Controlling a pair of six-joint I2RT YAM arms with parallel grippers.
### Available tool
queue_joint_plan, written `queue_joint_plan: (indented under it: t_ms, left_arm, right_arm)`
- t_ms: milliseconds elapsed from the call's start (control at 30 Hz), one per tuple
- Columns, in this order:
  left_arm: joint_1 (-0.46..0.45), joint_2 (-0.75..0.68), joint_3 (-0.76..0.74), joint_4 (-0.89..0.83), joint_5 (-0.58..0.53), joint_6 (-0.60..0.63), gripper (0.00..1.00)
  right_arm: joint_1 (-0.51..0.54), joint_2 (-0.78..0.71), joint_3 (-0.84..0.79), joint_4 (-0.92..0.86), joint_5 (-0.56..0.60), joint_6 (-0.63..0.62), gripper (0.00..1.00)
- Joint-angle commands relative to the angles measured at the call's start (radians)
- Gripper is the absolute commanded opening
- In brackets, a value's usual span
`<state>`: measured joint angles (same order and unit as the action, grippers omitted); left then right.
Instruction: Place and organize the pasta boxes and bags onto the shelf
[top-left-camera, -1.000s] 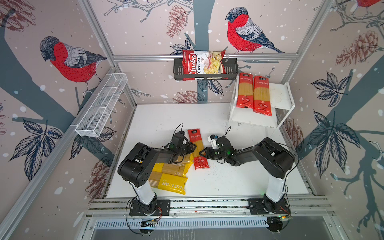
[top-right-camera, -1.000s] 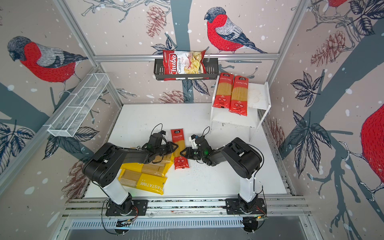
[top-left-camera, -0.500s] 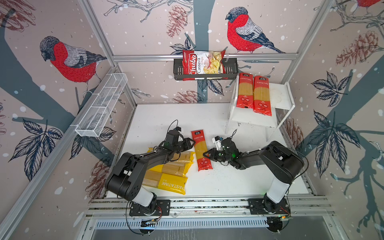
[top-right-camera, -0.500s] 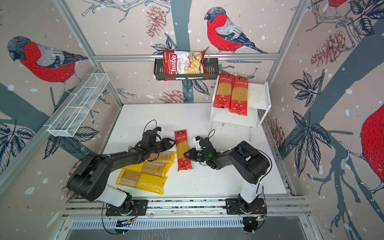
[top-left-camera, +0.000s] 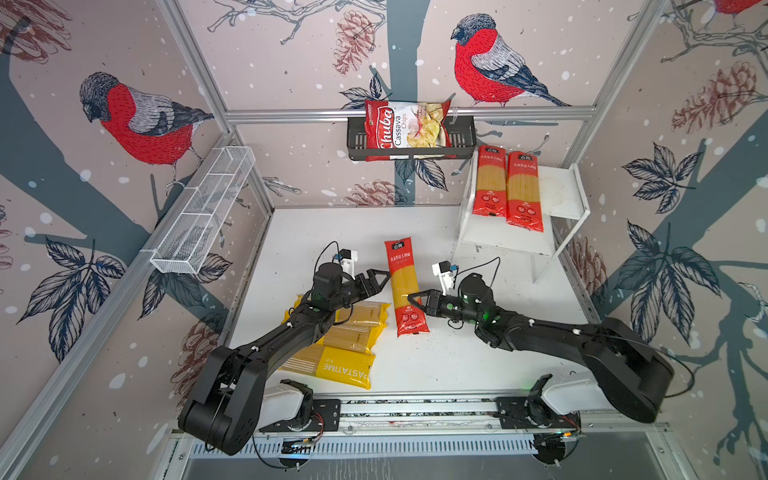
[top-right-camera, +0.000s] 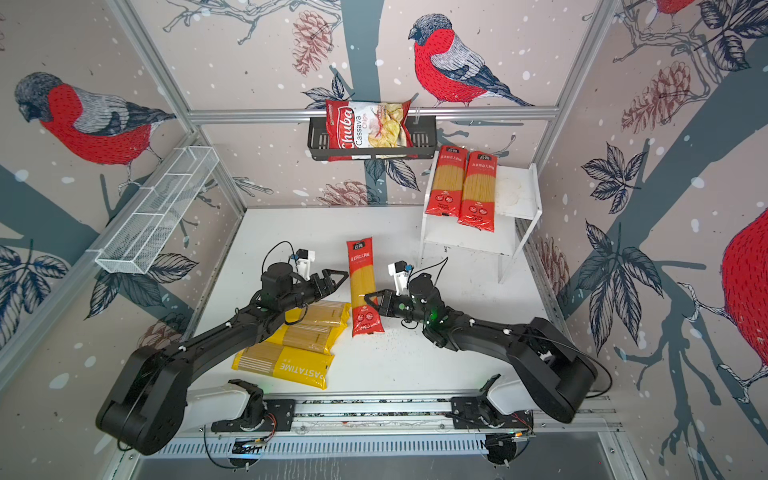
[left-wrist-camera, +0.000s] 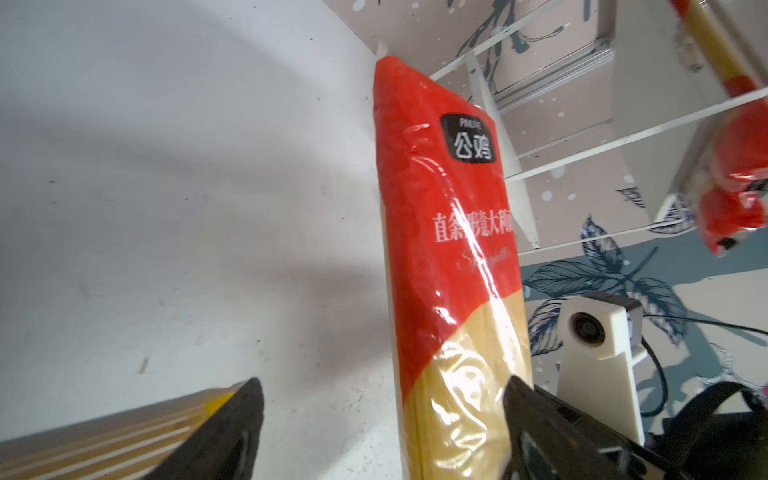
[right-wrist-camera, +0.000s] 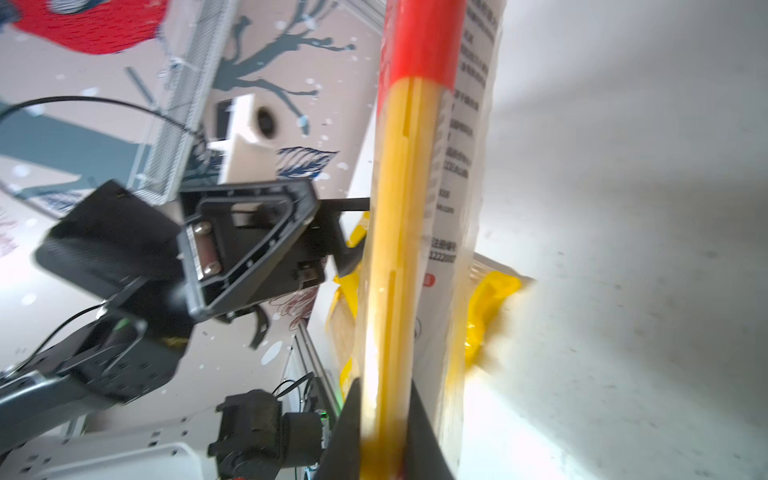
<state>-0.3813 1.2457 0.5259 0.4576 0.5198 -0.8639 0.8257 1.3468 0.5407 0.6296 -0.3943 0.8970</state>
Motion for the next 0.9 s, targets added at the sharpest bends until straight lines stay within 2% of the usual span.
queue_joint_plan:
  t_ms: [0,67,200,400,533,867]
  left_arm:
    - [-0.052,-0.021,0.011,0.175,0.053,-0.038,0.89]
    - [-0.095,-0.011,0.023,0.213,0.060,-0.028,0.88]
    - [-0.103,0.018,0.011,0.310,0.095,-0.071,0.81]
    - [-0.108,0.017,0.017,0.465,0.137,-0.144,0.58]
    - [-0.121,0.021,0.050,0.466,0.149,-0.145,0.43]
    - [-0.132,0.020,0.106,0.459,0.139,-0.159,0.20]
  right_arm:
    - [0.022,-0.067,0.028,0.054,0.014,-0.084,0.05]
    - [0.036,-0.089,0.044,0.023,0.003,-0.102,0.04]
    - [0.053,-0.153,0.051,0.010,-0.012,-0.122,0.04]
    - [0.058,-0.181,0.069,-0.034,-0.007,-0.129,0.06]
    - [0.057,-0.179,0.072,-0.044,0.005,-0.114,0.13]
    - [0.060,-0.226,-0.006,-0.008,0.088,-0.021,0.31]
